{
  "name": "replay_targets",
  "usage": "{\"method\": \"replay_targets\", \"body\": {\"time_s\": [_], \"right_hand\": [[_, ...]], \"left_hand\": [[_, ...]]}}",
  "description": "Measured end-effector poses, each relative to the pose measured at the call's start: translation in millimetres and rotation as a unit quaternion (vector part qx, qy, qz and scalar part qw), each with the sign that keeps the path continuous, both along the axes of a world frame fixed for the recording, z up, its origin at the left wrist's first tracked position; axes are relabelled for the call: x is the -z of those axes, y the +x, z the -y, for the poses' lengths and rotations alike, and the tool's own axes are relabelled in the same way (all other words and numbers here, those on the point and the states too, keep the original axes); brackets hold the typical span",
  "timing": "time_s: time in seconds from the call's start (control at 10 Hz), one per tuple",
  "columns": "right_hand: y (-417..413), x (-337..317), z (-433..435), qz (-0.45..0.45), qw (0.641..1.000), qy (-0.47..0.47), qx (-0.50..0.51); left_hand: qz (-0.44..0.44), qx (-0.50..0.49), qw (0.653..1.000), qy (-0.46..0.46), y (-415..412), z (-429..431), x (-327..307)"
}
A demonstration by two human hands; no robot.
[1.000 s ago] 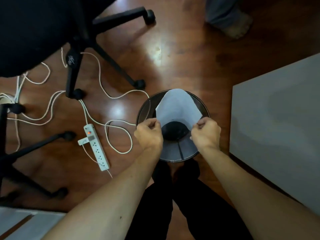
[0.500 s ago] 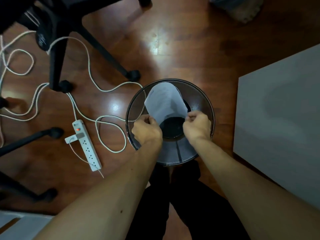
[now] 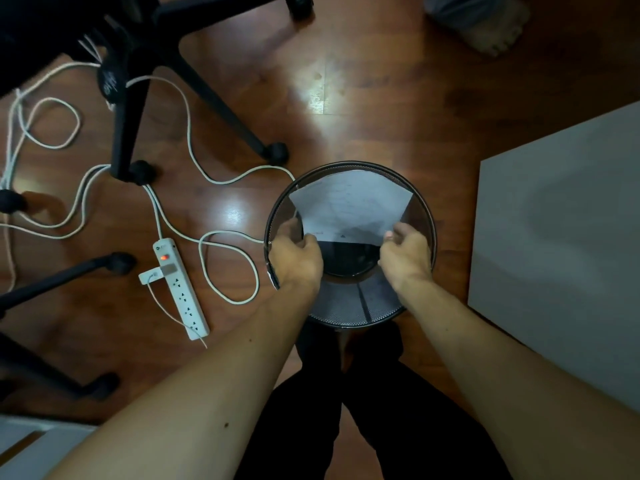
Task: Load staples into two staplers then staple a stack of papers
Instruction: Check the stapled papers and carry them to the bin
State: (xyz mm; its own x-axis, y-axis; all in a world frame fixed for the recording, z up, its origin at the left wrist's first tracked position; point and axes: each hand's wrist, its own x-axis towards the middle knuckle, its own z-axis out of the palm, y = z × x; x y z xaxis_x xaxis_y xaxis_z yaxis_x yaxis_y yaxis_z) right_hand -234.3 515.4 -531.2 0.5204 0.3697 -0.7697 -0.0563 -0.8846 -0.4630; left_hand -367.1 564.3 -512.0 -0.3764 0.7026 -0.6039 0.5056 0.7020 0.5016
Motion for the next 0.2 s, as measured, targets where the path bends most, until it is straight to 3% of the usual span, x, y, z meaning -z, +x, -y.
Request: {"method": "replay_targets", "body": {"time_s": [0.2], "right_hand": [[3,-40,4,-0.004,1.0,-0.01,-0.013]], "left_hand": [[0.05,-0.006,0.999,0.004,-9,-4,-25]]}}
